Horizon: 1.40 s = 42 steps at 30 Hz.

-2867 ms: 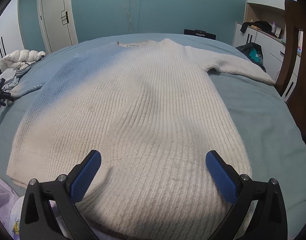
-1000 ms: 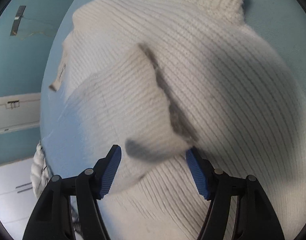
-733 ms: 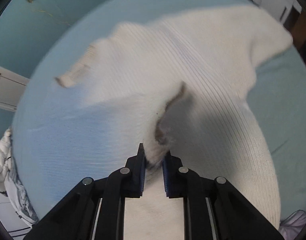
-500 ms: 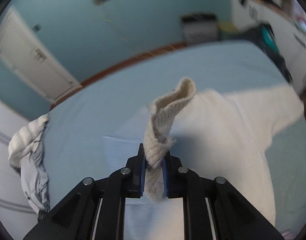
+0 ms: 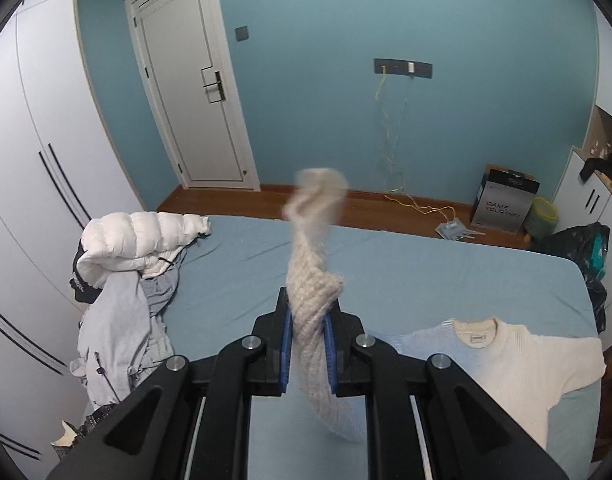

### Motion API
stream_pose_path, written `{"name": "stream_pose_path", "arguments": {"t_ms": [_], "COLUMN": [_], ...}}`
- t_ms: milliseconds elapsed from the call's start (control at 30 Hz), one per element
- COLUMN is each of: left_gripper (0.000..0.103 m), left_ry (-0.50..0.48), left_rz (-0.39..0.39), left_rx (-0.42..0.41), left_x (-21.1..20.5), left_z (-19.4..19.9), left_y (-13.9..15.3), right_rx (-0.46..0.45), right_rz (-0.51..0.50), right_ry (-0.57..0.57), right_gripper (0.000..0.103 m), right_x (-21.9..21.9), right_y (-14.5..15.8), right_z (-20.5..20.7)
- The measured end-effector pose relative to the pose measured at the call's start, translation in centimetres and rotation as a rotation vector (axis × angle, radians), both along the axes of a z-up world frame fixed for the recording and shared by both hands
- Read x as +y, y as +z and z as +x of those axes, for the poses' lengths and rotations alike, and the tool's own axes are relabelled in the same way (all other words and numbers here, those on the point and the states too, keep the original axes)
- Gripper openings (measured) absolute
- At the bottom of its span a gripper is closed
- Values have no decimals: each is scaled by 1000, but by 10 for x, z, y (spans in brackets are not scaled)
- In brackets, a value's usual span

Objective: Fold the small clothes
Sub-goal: 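Grasp the white sleeve cuff with the right gripper and lift it, then lay the white sleeve across the sweater body and open the right gripper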

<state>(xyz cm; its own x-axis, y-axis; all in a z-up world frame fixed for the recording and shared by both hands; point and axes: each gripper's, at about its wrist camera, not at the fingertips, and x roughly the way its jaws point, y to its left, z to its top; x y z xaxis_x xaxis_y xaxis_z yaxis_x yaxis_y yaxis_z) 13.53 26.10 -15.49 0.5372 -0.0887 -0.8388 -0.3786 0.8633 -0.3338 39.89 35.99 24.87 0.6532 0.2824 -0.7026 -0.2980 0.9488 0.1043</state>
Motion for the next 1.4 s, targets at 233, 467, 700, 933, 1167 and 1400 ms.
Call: {"name": "stream_pose_path", "arguments": {"t_ms": [233, 467, 700, 933, 1167, 1400], "left_gripper": [102, 102, 102, 102, 102, 102], "left_ry": [-22, -43, -85, -105, -118, -151], "left_rz": [-5, 12, 55, 79, 94, 116], "left_rx": [-3, 7, 12, 23, 35, 48], "left_x": [-6, -16, -30, -36, -38, -55], "left_z": [-1, 0, 3, 7, 11, 15], "left_y": [1, 1, 1, 2, 3, -1], "right_rx": [-148, -81, 68, 190, 457, 533], "right_rz": [12, 28, -35, 46, -16, 378], "right_ry": [-103, -239, -280, -357, -704, -817], "right_gripper": [10, 10, 10, 11, 77, 77], "right_x": [-39, -146, -263, -399, -554, -618], "right_y": [45, 36, -60, -166, -331, -385], "right_z": [10, 45, 69, 66, 15, -34]}}
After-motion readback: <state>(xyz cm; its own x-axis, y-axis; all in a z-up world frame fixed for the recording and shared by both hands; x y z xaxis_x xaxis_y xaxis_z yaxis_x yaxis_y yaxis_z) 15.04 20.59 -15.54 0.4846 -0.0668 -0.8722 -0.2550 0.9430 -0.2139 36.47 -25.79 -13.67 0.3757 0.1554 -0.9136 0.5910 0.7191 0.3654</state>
